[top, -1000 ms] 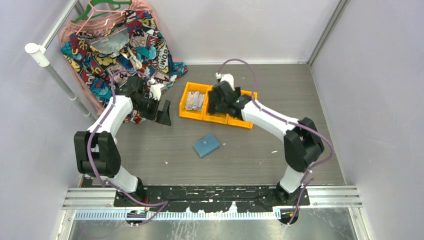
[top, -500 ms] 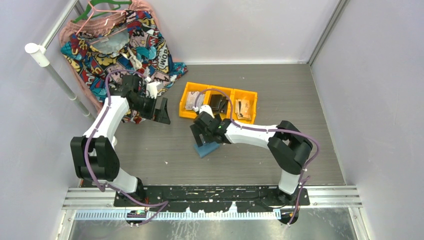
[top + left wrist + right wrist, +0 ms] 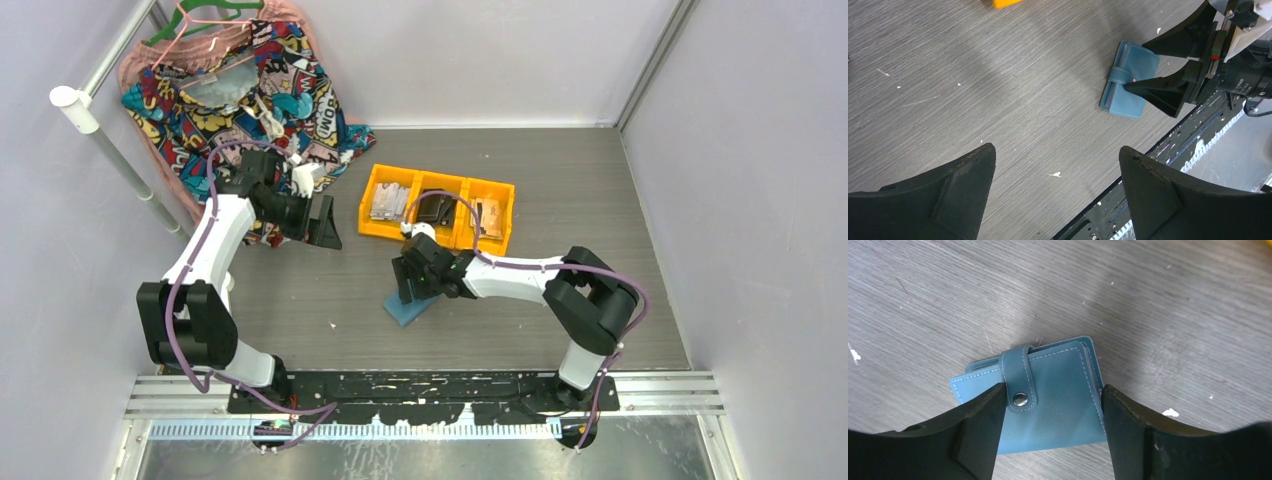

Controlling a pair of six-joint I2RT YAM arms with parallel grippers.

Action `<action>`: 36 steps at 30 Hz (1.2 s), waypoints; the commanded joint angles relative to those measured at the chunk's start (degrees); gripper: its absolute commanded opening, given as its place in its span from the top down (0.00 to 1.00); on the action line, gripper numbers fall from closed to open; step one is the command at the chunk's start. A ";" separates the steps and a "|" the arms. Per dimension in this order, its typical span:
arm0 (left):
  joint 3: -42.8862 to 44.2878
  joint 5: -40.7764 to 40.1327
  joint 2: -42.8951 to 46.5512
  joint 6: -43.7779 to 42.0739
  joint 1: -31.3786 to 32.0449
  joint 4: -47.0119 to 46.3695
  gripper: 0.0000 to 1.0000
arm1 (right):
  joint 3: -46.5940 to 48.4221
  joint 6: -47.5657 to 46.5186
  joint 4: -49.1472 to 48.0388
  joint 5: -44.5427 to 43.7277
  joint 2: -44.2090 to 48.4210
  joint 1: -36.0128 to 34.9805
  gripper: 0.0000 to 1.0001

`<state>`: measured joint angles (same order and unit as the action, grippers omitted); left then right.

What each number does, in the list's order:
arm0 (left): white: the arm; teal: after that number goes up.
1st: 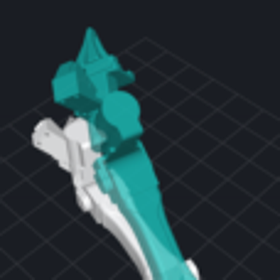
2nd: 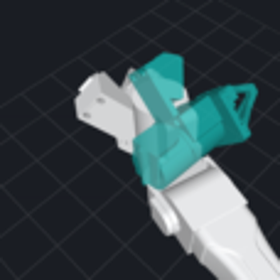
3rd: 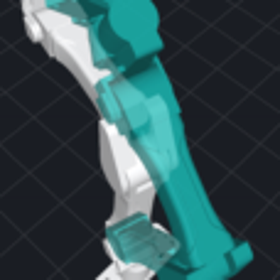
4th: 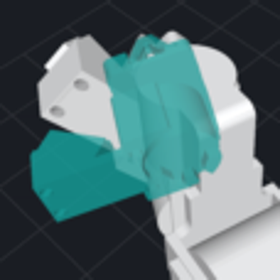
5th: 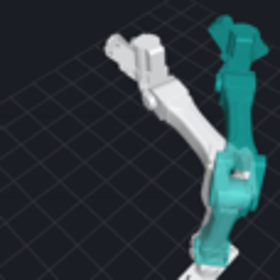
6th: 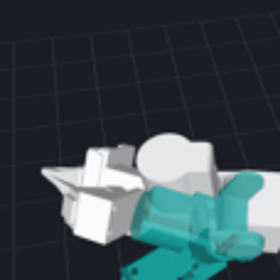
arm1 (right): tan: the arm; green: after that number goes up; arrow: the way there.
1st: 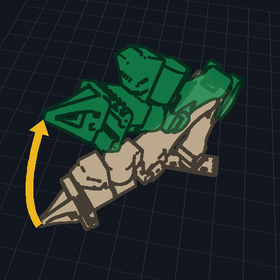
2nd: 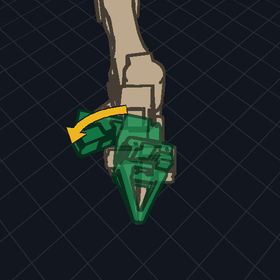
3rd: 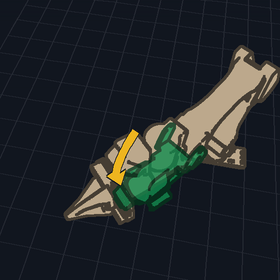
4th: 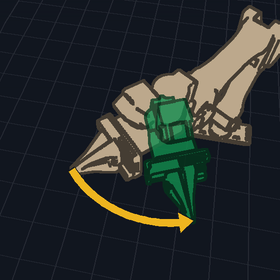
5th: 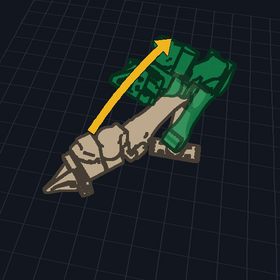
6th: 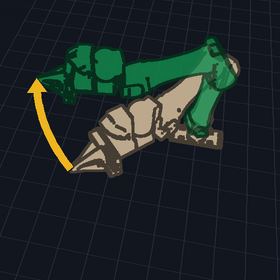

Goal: Take the credit cards out of the card holder
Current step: Pick up the card holder from the center of the board.

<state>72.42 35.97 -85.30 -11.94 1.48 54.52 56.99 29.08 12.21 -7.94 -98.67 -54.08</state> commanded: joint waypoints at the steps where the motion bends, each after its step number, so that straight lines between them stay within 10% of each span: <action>1: -0.04 2.27 2.17 0.11 0.29 0.92 0.08 | -4.11 4.20 -3.15 5.79 4.14 2.25 0.31; 17: 0.00 2.24 2.97 -2.61 2.67 5.20 0.22 | -12.48 11.24 -9.37 20.73 9.30 9.22 0.23; 28: -3.40 3.27 5.11 -2.87 4.59 6.33 0.31 | -14.78 14.65 -13.68 19.39 9.64 9.49 0.74; 31: -6.28 3.96 5.63 -0.39 5.79 3.56 0.15 | -14.40 16.07 -15.92 20.70 10.76 9.43 0.99; 36: -9.50 9.68 5.01 4.59 6.02 0.25 0.00 | -14.27 17.31 -19.14 21.98 15.60 9.52 0.99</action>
<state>64.36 39.38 -81.36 -11.62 7.33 58.54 42.30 44.56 -1.30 12.93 -88.88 -44.56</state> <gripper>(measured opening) 0.991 0.050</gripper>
